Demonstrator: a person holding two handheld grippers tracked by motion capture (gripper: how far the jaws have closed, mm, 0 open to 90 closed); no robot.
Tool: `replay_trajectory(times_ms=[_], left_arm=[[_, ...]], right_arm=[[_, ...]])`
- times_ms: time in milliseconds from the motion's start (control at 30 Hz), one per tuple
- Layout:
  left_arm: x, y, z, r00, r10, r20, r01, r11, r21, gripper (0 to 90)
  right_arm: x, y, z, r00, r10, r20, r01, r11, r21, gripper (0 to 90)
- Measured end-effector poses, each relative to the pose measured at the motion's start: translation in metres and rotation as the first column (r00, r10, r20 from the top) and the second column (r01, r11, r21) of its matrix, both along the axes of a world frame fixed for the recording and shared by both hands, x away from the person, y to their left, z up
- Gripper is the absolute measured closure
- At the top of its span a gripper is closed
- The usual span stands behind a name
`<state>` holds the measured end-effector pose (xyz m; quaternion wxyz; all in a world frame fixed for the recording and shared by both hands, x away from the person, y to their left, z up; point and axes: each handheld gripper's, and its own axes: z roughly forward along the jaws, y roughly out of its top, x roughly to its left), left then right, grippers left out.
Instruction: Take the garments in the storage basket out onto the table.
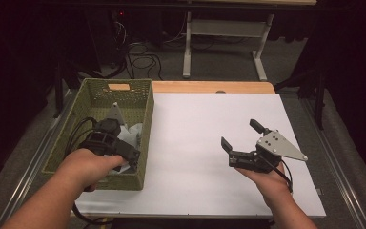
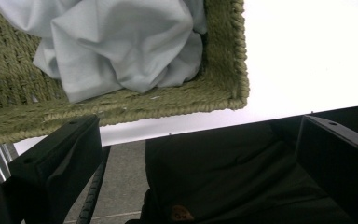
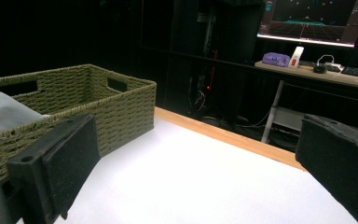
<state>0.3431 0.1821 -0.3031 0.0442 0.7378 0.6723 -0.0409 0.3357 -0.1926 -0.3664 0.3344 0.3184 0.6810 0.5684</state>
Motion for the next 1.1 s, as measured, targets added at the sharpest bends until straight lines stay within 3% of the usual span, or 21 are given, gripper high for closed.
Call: replay_trajectory(times_ms=[400,600,833,1000,1033,1100], left_arm=[[0.008,0.029,-0.001,0.9981,0.03,0.054,-0.031,0.9991,0.027,1.2],[0.015,0.046,-0.006,0.9972,0.021,0.071,-0.025,0.9983,0.053,1.1],[0.024,0.065,-0.013,0.9915,0.059,0.116,-0.061,0.9981,0.013,0.5],[0.031,0.065,-0.018,0.9881,0.057,0.143,-0.055,0.9984,-0.014,0.5],[0.033,0.064,-0.019,0.9871,0.06,0.148,-0.059,0.9982,-0.01,0.4],[0.037,0.063,-0.024,0.9885,0.051,0.143,-0.057,0.9977,0.038,0.5]], right_arm=[[0.0,0.001,-0.002,1.0,0.004,-0.004,-0.004,1.0,-0.004,0.6],[0.0,0.003,-0.004,0.9999,0.006,-0.009,-0.006,1.0,-0.01,0.6],[0.001,0.004,-0.007,0.9998,0.005,-0.017,-0.005,1.0,-0.018,0.6],[0.002,0.003,-0.009,0.9998,0.0,-0.021,-0.001,1.0,-0.024,0.6],[0.002,0.003,-0.009,0.9998,0.0,-0.021,0.0,1.0,-0.025,0.6],[0.003,0.002,-0.01,0.9996,-0.005,-0.028,0.004,1.0,-0.025,0.6]])
